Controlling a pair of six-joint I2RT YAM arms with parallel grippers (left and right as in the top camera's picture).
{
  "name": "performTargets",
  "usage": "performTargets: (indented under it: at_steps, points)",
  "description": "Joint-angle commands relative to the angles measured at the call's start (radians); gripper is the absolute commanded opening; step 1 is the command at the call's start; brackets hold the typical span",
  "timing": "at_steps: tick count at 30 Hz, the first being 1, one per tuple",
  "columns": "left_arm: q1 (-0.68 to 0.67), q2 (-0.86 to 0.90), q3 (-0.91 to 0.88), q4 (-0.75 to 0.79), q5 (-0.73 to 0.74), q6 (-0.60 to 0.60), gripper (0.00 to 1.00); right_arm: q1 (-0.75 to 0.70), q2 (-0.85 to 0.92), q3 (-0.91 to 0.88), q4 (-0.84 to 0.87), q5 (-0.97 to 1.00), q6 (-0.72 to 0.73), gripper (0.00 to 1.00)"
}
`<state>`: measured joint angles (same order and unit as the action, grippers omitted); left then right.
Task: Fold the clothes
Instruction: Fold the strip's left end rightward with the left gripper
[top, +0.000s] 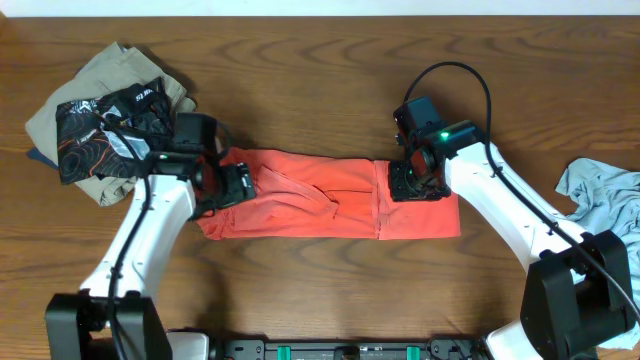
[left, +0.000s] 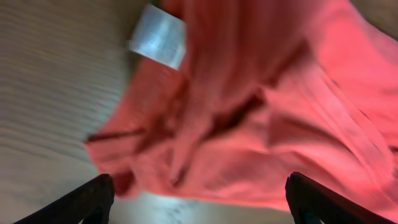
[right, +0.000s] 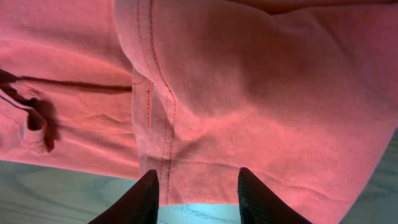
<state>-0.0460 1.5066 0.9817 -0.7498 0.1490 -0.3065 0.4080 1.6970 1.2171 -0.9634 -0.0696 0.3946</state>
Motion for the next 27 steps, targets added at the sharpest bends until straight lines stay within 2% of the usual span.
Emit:
performTargets:
  at_steps: [1,8,11,13,16,19,20,21,23,24,27]
  points:
    - [0.045,0.076,0.002,0.022,-0.019,0.068,0.89,-0.008,0.011,0.003,-0.008,0.021,0.020,0.40]
    - [0.080,0.227,0.002,0.110,0.043,0.118,0.89,-0.009,0.011,0.003,-0.032,0.021,0.020,0.40]
    - [0.079,0.274,0.002,0.134,0.126,0.135,0.89,-0.009,0.011,0.003,-0.032,0.021,0.020,0.40]
    - [0.079,0.299,0.002,0.135,0.178,0.143,0.84,-0.008,0.011,0.003,-0.032,0.021,0.020,0.40]
    - [0.077,0.331,0.002,0.127,0.183,0.150,0.71,-0.008,0.011,0.003,-0.032,0.021,0.020,0.40]
    - [0.077,0.346,0.002,0.119,0.183,0.150,0.50,-0.009,0.011,0.003,-0.032,0.021,0.020,0.40]
    - [0.077,0.347,0.002,0.119,0.183,0.153,0.42,-0.009,0.011,0.003,-0.033,0.021,0.020,0.40]
    - [0.077,0.347,0.002,0.120,0.184,0.154,0.27,-0.009,0.011,0.003,-0.034,0.021,0.020,0.40]
    - [0.077,0.347,0.002,0.123,0.184,0.154,0.09,-0.010,0.011,0.003,-0.034,0.023,0.019,0.39]
    - [0.077,0.346,0.003,0.123,0.183,0.154,0.06,-0.012,0.011,0.003,-0.035,0.034,0.019,0.39]
    - [0.081,0.333,0.021,0.103,0.183,0.154,0.06,-0.029,0.011,0.003,-0.048,0.087,0.020,0.39]
